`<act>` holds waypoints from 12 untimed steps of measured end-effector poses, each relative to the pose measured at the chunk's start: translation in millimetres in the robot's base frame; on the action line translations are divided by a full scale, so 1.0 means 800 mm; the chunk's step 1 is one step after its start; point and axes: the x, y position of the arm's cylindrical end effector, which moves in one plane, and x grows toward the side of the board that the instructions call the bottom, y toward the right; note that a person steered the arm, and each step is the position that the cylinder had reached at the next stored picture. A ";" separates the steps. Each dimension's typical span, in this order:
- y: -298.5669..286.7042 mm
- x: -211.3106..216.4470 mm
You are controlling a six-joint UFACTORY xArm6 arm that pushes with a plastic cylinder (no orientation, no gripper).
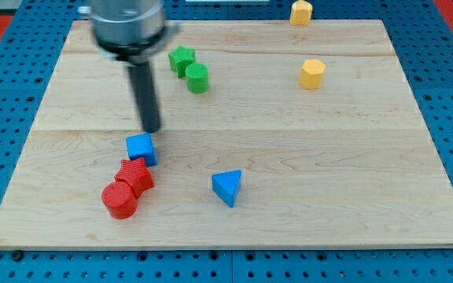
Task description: Place the blue cube to the bottom left of the yellow hexagon
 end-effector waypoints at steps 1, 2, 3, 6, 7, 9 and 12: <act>-0.079 0.012; -0.066 0.046; -0.020 0.032; -0.002 0.094; 0.042 0.089; 0.141 0.038; 0.349 0.008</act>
